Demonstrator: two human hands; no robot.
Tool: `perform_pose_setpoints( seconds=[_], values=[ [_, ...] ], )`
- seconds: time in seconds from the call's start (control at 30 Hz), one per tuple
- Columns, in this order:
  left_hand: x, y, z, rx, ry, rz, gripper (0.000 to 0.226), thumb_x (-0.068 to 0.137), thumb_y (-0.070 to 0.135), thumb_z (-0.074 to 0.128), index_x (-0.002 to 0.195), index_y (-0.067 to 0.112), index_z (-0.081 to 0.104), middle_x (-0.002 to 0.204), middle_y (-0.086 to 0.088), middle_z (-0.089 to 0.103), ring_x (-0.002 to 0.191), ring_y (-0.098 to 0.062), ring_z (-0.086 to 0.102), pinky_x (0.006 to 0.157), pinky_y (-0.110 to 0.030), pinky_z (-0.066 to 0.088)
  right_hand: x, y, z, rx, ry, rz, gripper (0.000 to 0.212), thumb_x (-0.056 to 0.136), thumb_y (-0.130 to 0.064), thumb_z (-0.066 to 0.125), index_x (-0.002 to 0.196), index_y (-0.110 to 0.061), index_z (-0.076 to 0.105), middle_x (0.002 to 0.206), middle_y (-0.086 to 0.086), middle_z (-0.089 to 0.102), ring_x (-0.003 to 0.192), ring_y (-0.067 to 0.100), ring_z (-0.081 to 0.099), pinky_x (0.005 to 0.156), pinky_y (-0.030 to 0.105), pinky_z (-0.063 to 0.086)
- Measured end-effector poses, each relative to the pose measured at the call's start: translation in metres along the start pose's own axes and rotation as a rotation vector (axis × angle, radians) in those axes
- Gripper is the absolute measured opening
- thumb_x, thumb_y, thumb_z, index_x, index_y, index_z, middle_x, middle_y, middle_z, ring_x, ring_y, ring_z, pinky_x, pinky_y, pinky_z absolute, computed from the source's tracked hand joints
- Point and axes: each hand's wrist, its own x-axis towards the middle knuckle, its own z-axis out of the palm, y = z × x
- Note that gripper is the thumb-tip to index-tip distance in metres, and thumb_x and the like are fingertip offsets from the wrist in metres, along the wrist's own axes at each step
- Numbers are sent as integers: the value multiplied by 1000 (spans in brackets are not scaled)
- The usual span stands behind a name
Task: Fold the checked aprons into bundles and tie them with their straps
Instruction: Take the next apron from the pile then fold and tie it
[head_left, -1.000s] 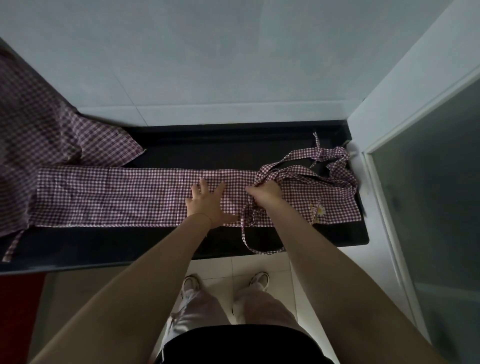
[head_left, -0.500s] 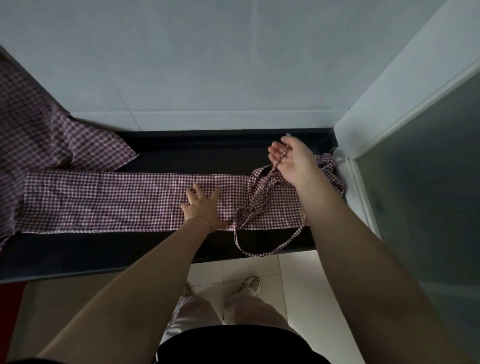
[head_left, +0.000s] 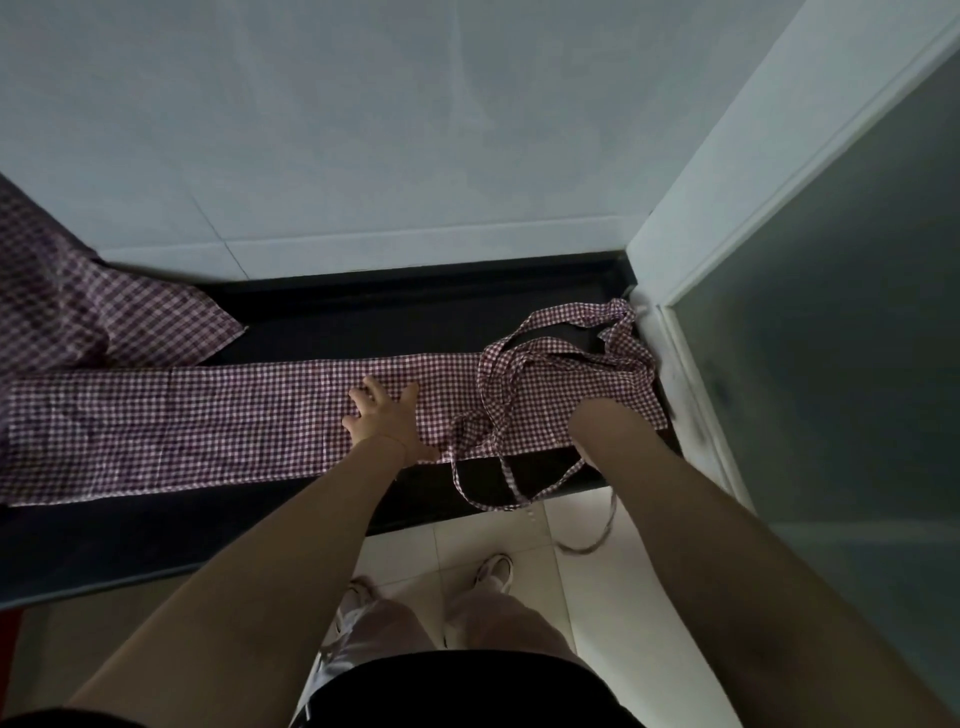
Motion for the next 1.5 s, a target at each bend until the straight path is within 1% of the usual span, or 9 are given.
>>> perform_pose_setpoints(
  seconds=[0.1, 0.27, 0.37, 0.5, 0.8, 0.93, 1.03, 1.3, 1.5],
  values=[
    [1, -1, 1, 13, 2, 3, 114, 72, 68, 72, 155, 32, 2, 159, -27, -13, 146, -51, -2, 113, -63, 23, -1, -26, 3, -6, 30, -108, 40, 99, -16, 53, 136, -1, 49, 142, 18, 47, 130, 36, 47, 112, 43, 38],
    [1, 0, 2, 5, 20, 11, 112, 73, 67, 72, 155, 33, 3, 160, -26, -14, 146, -50, -3, 114, -62, 22, 1, -83, 29, 287, 583, -620, 12, 91, -12, 51, 99, -10, 60, 106, 9, 61, 100, 25, 56, 88, 40, 50],
    [0, 0, 4, 7, 17, 8, 111, 73, 68, 71, 154, 34, 4, 160, -25, -13, 147, -49, -2, 115, -62, 23, 5, -98, 53, 183, 549, -797, 12, 92, -21, 52, 81, -16, 54, 86, 0, 56, 83, 16, 50, 87, 43, 49],
    [1, -4, 6, 25, 6, 6, 113, 74, 68, 70, 155, 33, 0, 160, -25, -15, 146, -50, -3, 115, -62, 22, 18, -85, 54, -72, 540, -654, 36, 98, -37, 39, 74, -21, 60, 73, -6, 58, 80, 15, 54, 101, 46, 37],
    [2, 3, -2, 7, -61, 9, 114, 74, 60, 76, 154, 27, 2, 158, -30, -16, 145, -53, -5, 113, -65, 23, 19, -32, 55, -24, 404, -106, 17, 97, -29, 57, 102, -13, 63, 86, 4, 57, 86, 21, 58, 95, 36, 46],
    [7, 3, -5, -77, -52, -44, 104, 81, 70, 61, 156, 26, 4, 158, -28, -19, 145, -52, -9, 115, -66, 17, 26, -43, 46, 97, 762, -390, 24, 97, -23, 54, 119, -14, 54, 117, 5, 58, 110, 22, 57, 89, 35, 50],
    [8, -1, -1, -87, -17, -103, 110, 77, 81, 53, 156, 26, 1, 159, -26, -20, 146, -51, -11, 114, -66, 13, 33, -52, 45, 31, 718, -636, 33, 95, -19, 52, 127, -14, 48, 128, 6, 54, 120, 23, 51, 101, 37, 44],
    [10, -7, -14, 70, 49, -293, 121, 72, 75, 65, 156, 10, 7, 160, -30, -8, 146, -51, -2, 113, -65, 18, 53, -20, 35, 69, 416, -150, 42, 99, -27, 57, 133, -4, 51, 139, 15, 52, 126, 30, 50, 106, 38, 40],
    [7, 33, -7, 19, 196, 185, 75, 88, 39, 65, 150, 30, 25, 158, -10, 18, 145, -40, 16, 110, -59, 34, 57, -44, 13, -25, 793, -451, 39, 95, -11, 55, 132, -7, 46, 133, 16, 49, 118, 28, 52, 90, 36, 52]
  ],
)
